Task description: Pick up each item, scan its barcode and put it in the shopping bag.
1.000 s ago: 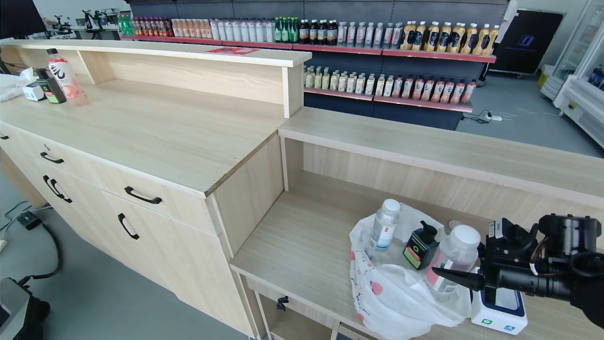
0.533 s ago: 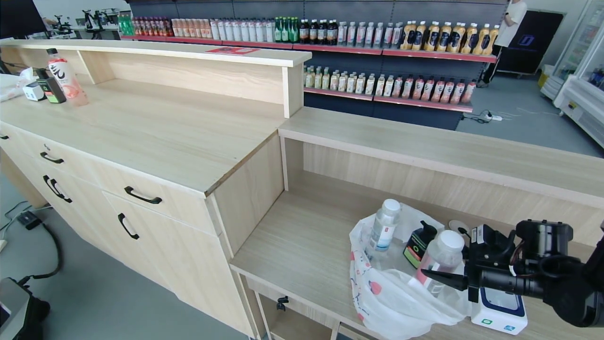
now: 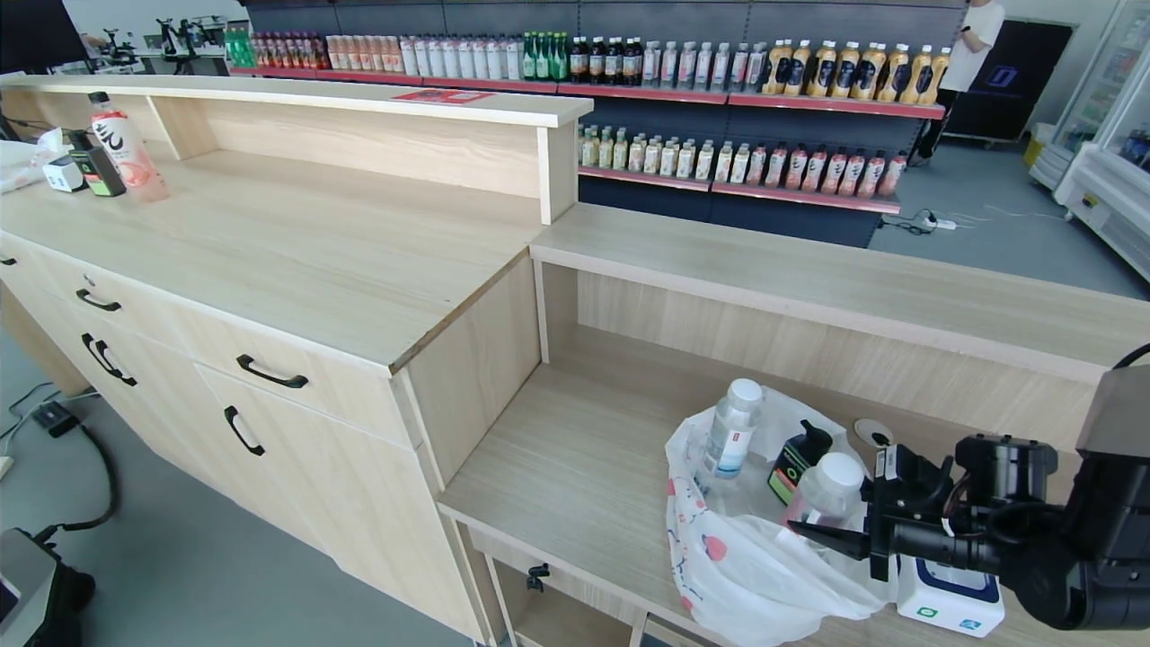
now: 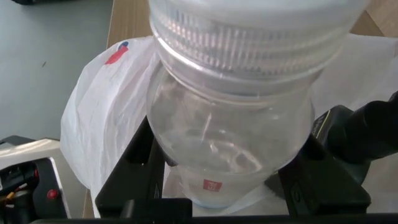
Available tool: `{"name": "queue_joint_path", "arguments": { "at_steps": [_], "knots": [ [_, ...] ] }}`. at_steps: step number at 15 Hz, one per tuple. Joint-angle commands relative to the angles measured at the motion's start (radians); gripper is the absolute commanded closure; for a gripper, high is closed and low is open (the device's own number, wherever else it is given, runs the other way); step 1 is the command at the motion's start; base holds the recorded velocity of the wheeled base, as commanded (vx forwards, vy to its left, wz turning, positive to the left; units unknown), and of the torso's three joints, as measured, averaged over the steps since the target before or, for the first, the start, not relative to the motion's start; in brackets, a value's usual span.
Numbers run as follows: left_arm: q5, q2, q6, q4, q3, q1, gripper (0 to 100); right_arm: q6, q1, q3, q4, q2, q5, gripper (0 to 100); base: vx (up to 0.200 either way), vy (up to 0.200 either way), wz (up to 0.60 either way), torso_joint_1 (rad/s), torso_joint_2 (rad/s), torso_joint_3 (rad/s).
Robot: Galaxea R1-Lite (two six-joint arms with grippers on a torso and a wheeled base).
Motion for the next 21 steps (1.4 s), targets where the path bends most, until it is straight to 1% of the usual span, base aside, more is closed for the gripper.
{"name": "queue_joint_path", "arguments": {
  "at_steps": [1,4,14,15,18,21],
  "knots": [
    [0.0,0.001,0.0,0.0,0.0,0.0,0,0.0,0.001,-0.004,-0.004,0.034,0.0,100,0.0,0.0,0.0,0.0,0.0,0.0],
    [0.0,0.001,0.0,0.0,0.0,0.0,0,0.0,0.001,-0.012,-0.045,0.066,0.0,100,0.0,0.0,0.0,0.0,0.0,0.0],
    [0.0,0.001,0.0,0.0,0.0,0.0,0,-0.006,0.001,-0.007,-0.045,0.071,0.0,100,0.0,0.0,0.0,0.0,0.0,0.0],
    [0.0,0.001,0.0,0.0,0.0,0.0,0,-0.006,0.001,-0.007,-0.045,0.071,0.0,0,0.0,0.0,0.0,0.0,0.0,0.0],
    [0.0,0.001,0.0,0.0,0.0,0.0,0,-0.005,-0.001,-0.006,-0.039,0.062,0.0,0,0.0,0.0,0.0,0.0,0.0,0.0],
    [0.0,0.001,0.0,0.0,0.0,0.0,0,0.024,-0.002,-0.004,-0.016,-0.021,0.0,0,0.0,0.0,0.0,0.0,0.0,0.0]
  ]
}}
